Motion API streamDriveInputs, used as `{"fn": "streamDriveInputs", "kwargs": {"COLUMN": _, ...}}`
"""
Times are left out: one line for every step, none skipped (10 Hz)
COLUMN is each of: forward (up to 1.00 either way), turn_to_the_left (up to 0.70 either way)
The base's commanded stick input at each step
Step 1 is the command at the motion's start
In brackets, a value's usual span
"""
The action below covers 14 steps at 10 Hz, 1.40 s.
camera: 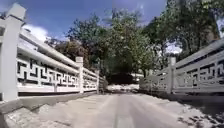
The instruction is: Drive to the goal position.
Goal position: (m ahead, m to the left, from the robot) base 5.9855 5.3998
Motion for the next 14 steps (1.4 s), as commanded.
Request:
{"fn": "streamDriveInputs", "kwargs": {"forward": 0.45, "turn_to_the_left": 0.00}}
{"fn": "streamDriveInputs", "kwargs": {"forward": 0.45, "turn_to_the_left": 0.00}}
{"fn": "streamDriveInputs", "kwargs": {"forward": 0.45, "turn_to_the_left": 0.00}}
{"fn": "streamDriveInputs", "kwargs": {"forward": 0.45, "turn_to_the_left": 0.00}}
{"fn": "streamDriveInputs", "kwargs": {"forward": 0.45, "turn_to_the_left": 0.00}}
{"fn": "streamDriveInputs", "kwargs": {"forward": 0.45, "turn_to_the_left": 0.00}}
{"fn": "streamDriveInputs", "kwargs": {"forward": 0.45, "turn_to_the_left": 0.00}}
{"fn": "streamDriveInputs", "kwargs": {"forward": 0.45, "turn_to_the_left": 0.00}}
{"fn": "streamDriveInputs", "kwargs": {"forward": 0.45, "turn_to_the_left": 0.00}}
{"fn": "streamDriveInputs", "kwargs": {"forward": 0.45, "turn_to_the_left": -0.04}}
{"fn": "streamDriveInputs", "kwargs": {"forward": 0.45, "turn_to_the_left": 0.00}}
{"fn": "streamDriveInputs", "kwargs": {"forward": 0.45, "turn_to_the_left": 0.00}}
{"fn": "streamDriveInputs", "kwargs": {"forward": 0.45, "turn_to_the_left": 0.00}}
{"fn": "streamDriveInputs", "kwargs": {"forward": 0.45, "turn_to_the_left": 0.00}}
